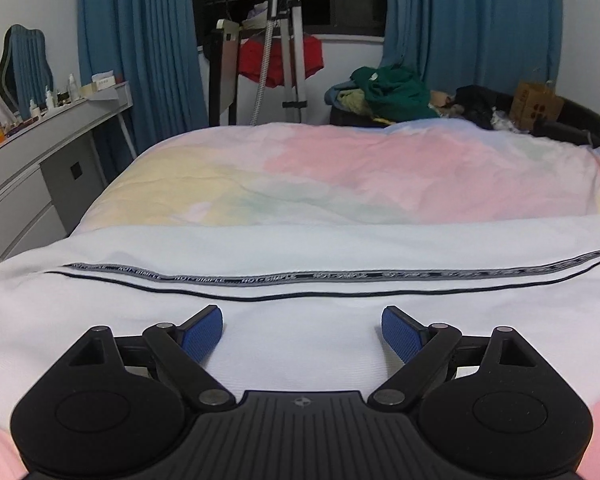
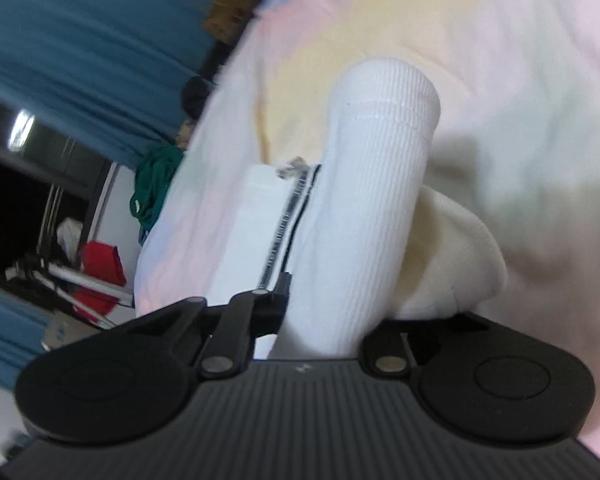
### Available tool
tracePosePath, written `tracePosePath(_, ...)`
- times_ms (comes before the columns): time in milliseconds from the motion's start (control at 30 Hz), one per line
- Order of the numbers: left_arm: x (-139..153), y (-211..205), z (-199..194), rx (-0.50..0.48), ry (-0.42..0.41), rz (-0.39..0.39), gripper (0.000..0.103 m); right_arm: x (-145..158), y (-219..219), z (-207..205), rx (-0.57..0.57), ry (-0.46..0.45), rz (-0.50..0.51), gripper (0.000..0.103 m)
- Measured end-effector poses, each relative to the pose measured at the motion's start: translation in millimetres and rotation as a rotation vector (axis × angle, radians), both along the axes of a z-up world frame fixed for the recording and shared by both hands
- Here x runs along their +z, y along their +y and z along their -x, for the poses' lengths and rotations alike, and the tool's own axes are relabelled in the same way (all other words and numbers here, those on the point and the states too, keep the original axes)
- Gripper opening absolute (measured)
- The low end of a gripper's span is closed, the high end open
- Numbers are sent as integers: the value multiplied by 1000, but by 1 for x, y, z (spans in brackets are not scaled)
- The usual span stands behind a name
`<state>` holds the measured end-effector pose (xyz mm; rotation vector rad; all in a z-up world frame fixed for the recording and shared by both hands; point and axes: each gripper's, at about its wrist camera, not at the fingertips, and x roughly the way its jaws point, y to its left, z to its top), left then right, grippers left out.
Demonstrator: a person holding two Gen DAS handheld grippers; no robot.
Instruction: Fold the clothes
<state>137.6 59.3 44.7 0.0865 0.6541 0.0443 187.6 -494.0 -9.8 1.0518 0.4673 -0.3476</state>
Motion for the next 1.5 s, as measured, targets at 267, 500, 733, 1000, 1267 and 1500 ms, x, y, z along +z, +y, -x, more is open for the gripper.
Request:
tracePosePath(267, -19, -3, -12, 16, 81, -83, 89, 33, 11, 9, 23, -106, 92, 18)
tracePosePath(500, -31, 5, -25, 37, 153, -42, 90, 49, 20, 1, 67, -125, 199, 18)
tracePosePath(733, -32, 7, -29, 47, 170, -45, 91, 65, 34, 0, 110, -141, 326, 18)
tracePosePath(1000, -14, 13, -20, 25, 141, -7, 91, 99, 105, 0, 191, -151, 757, 18)
tracePosePath(1267, 20, 40, -4, 82, 41, 61, 91, 130, 269, 27, 444, -322, 1289, 18)
tracePosePath(1500, 33, 78, 14, 172, 15, 138, 91, 47, 398, 49, 857, -281, 1451, 18)
